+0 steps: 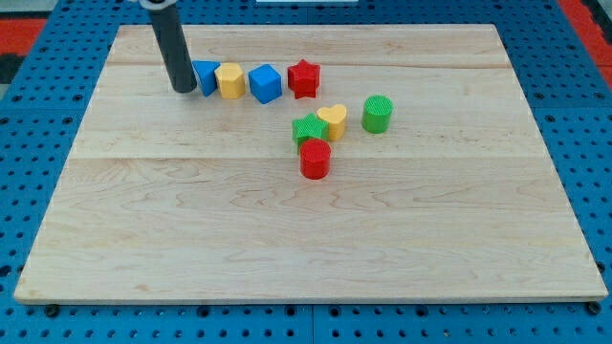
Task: Adjust the blue triangle to left side of the yellow hexagon
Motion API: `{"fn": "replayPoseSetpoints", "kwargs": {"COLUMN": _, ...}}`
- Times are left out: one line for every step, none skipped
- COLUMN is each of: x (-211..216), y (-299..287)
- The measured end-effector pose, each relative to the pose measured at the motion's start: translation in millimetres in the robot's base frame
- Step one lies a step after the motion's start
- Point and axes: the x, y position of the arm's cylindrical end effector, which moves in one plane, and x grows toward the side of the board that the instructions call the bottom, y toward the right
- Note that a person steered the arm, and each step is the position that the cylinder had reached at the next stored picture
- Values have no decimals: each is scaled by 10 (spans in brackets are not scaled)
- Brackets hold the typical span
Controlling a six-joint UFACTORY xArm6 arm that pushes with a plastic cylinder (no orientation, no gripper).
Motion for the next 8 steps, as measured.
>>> {"fn": "replayPoseSetpoints", "kwargs": {"x": -338, "y": -1}}
{"fn": "replayPoseSetpoints", "kwargs": {"x": -559, "y": -120}}
{"fn": "replayPoseSetpoints", "kwargs": {"x": -613, "y": -30}}
{"fn": "replayPoseSetpoints", "kwargs": {"x": -543, "y": 169}}
{"fn": "replayPoseSetpoints", "kwargs": {"x": -439, "y": 185}}
{"fn": "replayPoseSetpoints", "kwargs": {"x": -436, "y": 338}}
{"fn": "replayPoseSetpoints", "kwargs": {"x": -433, "y": 480}}
{"fn": "replayPoseSetpoints", "kwargs": {"x": -421, "y": 479}}
